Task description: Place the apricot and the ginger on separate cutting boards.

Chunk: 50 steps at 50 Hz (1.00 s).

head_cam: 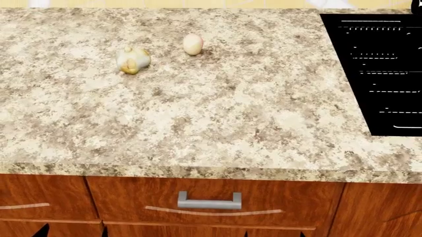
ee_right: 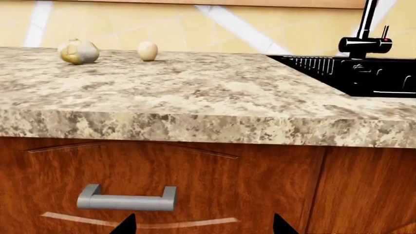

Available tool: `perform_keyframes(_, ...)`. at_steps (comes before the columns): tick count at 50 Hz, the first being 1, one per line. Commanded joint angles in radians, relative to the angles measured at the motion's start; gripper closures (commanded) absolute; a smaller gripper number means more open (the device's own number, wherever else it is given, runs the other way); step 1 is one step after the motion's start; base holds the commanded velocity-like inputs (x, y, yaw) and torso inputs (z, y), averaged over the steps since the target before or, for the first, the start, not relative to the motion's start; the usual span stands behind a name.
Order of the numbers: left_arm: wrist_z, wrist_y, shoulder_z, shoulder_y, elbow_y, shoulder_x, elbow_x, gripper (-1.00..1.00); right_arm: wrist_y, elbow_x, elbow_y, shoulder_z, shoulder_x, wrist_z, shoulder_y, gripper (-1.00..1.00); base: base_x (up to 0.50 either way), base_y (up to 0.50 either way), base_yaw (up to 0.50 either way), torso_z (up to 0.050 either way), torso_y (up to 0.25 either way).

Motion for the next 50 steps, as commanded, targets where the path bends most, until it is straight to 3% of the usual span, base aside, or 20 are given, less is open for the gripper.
perform_keyframes(1,0.026,0.01,-0.021,0.0,0.01,0.02,0.0,-1.0,0.019,0.002,-0.03,0.03,-0.016,-0.018,0.0,-1.0,0.0,0.0,0.0,0.0,0.0)
perform_keyframes(9,0.002,-0.159,-0.017,-0.037,0.178,-0.005,-0.031,-1.0,0.206,0.032,-0.217,0.052,0.029,0.017,0.05,-1.0,0.0,0.0,0.0,0.0,0.0)
perform_keyframes(16,-0.053,-0.514,-0.049,-0.144,0.47,-0.053,-0.132,-1.0,0.492,0.135,-0.445,0.079,0.09,0.025,0.176,-1.0,0.0,0.0,0.0,0.0,0.0)
perform_keyframes(20,-0.065,-0.639,-0.048,-0.21,0.545,-0.062,-0.176,-1.0,0.598,0.176,-0.496,0.09,0.106,0.031,0.255,-1.0,0.0,0.0,0.0,0.0,0.0)
perform_keyframes(25,-0.076,-0.745,-0.037,-0.351,0.489,-0.022,-0.202,-1.0,0.693,0.198,-0.461,0.085,0.089,0.044,0.389,-1.0,0.0,0.0,0.0,0.0,0.0)
perform_keyframes(33,-0.049,-0.961,-0.09,-0.612,0.477,-0.034,-0.298,-1.0,0.877,0.278,-0.42,0.071,0.109,-0.014,0.629,-1.0,0.0,0.0,0.0,0.0,0.0)
perform_keyframes(37,0.01,-0.963,-0.085,-0.709,0.335,-0.044,-0.304,-1.0,0.955,0.342,-0.318,0.111,0.11,-0.059,0.728,-1.0,0.0,0.0,0.0,0.0,0.0)
perform_keyframes(42,0.039,-1.005,-0.065,-0.805,0.296,-0.08,-0.303,-1.0,0.974,0.363,-0.246,0.153,0.133,-0.085,0.798,-1.0,0.0,0.0,0.0,0.0,0.0)
perform_keyframes(50,0.078,-1.034,-0.083,-0.876,0.229,-0.117,-0.318,-1.0,1.008,0.398,-0.235,0.174,0.18,-0.126,0.809,-1.0,0.04,0.01,0.0,0.0,0.0)
